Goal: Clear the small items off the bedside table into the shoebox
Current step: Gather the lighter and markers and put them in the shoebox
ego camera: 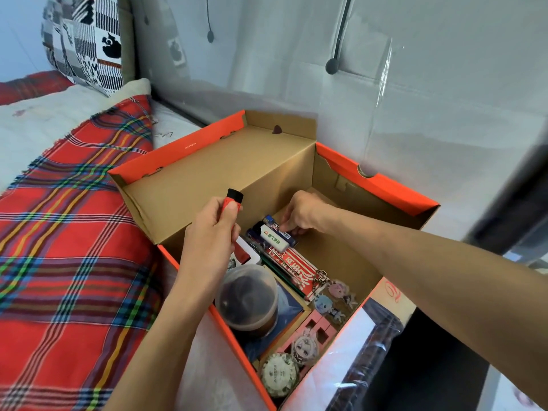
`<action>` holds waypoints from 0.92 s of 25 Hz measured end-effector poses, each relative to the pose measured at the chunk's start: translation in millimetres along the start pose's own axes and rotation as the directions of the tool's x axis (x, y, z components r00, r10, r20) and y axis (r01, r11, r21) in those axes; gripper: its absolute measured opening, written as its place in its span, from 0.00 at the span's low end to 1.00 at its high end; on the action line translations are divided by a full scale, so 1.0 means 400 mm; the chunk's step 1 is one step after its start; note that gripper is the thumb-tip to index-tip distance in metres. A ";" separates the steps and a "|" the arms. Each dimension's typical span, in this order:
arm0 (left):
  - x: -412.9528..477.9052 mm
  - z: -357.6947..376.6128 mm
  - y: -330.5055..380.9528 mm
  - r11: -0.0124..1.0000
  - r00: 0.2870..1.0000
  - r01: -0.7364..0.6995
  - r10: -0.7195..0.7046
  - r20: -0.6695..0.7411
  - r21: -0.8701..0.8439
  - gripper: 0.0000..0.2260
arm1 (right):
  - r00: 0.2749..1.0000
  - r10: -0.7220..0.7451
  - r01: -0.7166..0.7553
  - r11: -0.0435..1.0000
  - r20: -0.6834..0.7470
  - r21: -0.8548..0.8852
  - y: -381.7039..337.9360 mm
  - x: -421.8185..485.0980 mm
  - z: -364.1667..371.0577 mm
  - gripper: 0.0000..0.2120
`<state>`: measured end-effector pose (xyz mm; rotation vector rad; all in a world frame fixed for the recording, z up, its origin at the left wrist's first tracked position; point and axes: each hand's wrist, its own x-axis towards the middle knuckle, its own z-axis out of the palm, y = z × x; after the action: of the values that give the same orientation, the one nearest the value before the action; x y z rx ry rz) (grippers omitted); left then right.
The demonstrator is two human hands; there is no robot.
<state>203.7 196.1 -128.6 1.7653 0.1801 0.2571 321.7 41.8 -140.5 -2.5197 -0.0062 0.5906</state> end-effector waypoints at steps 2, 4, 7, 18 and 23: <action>0.000 -0.001 0.001 1.000 1.000 0.011 -0.011 -0.002 0.002 0.14 | 1.000 -0.015 0.015 0.999 -0.005 -0.042 0.005 0.008 0.003 0.13; 0.000 -0.003 0.003 1.000 1.000 0.029 -0.029 -0.007 -0.001 0.17 | 1.000 -0.026 0.025 0.995 -0.005 -0.095 0.009 0.008 0.003 0.13; 0.002 -0.003 0.000 0.999 0.999 0.032 -0.032 -0.011 0.020 0.19 | 0.982 -0.124 0.114 0.991 -0.146 -0.073 0.005 -0.020 -0.021 0.09; -0.007 -0.002 0.000 0.998 0.998 -0.056 0.055 0.027 0.024 0.04 | 0.971 -0.228 0.074 0.570 0.071 0.819 -0.060 -0.220 0.030 0.12; -0.013 -0.007 0.006 0.994 0.995 -0.096 0.096 -0.015 0.048 0.06 | 0.968 -0.181 -0.069 0.464 0.171 0.883 -0.074 -0.195 0.047 0.03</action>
<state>197.8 196.8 -126.0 1.8221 0.1145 0.3397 246.9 66.7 -107.4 -1.3813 0.1047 0.6440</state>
